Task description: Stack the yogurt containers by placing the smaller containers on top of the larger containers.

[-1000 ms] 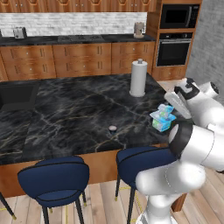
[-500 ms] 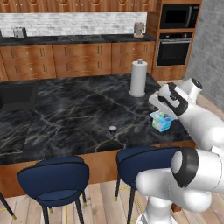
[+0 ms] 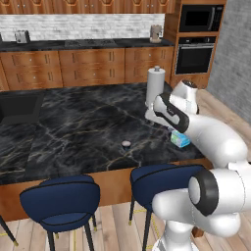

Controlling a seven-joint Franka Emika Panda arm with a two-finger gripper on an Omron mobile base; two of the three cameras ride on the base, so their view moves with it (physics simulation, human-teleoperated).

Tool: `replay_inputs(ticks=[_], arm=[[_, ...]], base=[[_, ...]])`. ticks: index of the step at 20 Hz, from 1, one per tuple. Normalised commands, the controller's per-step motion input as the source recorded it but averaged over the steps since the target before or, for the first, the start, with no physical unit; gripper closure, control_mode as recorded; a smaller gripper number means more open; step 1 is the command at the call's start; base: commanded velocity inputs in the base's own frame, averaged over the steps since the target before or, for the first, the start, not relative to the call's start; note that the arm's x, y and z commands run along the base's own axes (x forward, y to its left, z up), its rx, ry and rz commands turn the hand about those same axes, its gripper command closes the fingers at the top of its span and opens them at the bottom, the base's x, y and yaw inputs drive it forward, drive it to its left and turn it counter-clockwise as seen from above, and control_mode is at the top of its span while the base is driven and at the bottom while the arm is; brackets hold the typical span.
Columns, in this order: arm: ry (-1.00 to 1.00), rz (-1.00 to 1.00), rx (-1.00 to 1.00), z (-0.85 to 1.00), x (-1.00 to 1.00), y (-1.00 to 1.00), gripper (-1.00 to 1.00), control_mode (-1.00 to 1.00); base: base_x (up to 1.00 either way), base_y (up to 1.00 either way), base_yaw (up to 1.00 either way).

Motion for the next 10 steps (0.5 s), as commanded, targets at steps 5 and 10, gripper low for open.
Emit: replay_inputs(ticks=[5,10], arm=[[0.17,0.11,-0.09,0.0,0.2,0.49,-1.0,-1.0],[0.14,0.13,-0.09,-0.06,0.23,0.46,-1.0,-1.0]], base=[[0.0,0.0,0.0],[0.0,0.0,0.0]])
